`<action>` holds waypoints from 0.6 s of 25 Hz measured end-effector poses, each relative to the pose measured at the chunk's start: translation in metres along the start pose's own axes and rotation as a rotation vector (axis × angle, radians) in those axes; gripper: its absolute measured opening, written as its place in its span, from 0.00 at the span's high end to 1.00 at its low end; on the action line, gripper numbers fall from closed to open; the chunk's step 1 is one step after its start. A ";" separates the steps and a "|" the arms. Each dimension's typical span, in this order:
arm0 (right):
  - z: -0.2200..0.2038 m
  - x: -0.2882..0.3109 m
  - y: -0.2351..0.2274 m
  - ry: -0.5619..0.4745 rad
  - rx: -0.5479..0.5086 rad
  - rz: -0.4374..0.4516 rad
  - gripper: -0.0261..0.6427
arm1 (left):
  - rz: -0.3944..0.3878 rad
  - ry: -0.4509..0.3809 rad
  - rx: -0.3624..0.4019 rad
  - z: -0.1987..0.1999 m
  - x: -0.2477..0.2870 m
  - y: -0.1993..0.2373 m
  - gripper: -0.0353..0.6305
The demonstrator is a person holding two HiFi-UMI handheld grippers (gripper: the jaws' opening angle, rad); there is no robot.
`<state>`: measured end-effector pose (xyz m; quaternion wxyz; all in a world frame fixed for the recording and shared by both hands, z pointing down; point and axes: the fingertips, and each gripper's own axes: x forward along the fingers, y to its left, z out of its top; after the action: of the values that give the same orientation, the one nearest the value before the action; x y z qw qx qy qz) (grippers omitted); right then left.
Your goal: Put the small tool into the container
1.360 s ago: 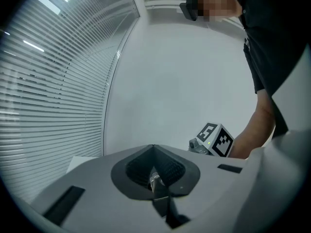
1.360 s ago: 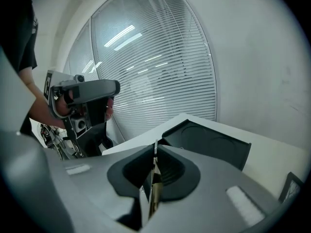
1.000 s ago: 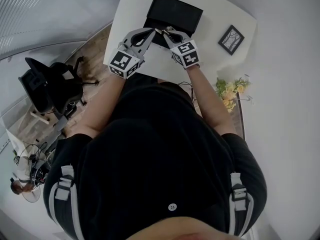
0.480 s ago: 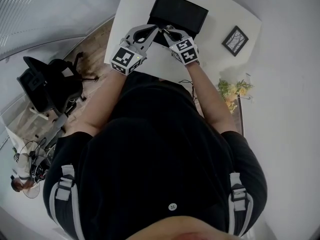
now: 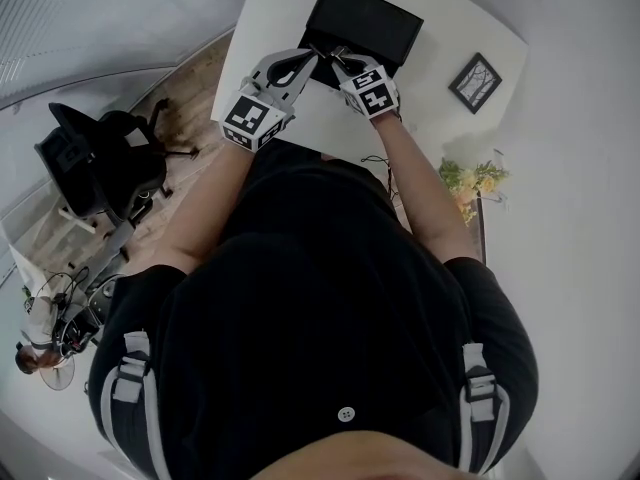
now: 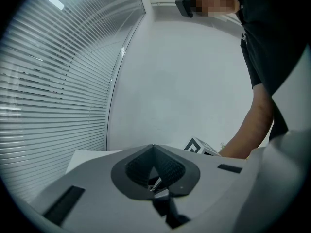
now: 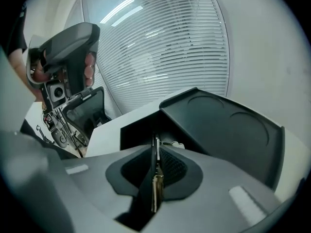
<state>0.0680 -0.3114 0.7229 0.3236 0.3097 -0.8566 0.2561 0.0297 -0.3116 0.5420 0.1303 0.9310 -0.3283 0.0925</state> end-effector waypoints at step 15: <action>0.030 -0.041 0.004 -0.065 -0.094 -0.071 0.81 | 0.042 -0.028 0.041 0.016 -0.018 -0.006 0.94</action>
<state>0.0784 -0.3133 0.6725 0.3186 0.3325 -0.8663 0.1936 0.0210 -0.3009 0.5205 0.1046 0.9276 -0.3476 0.0887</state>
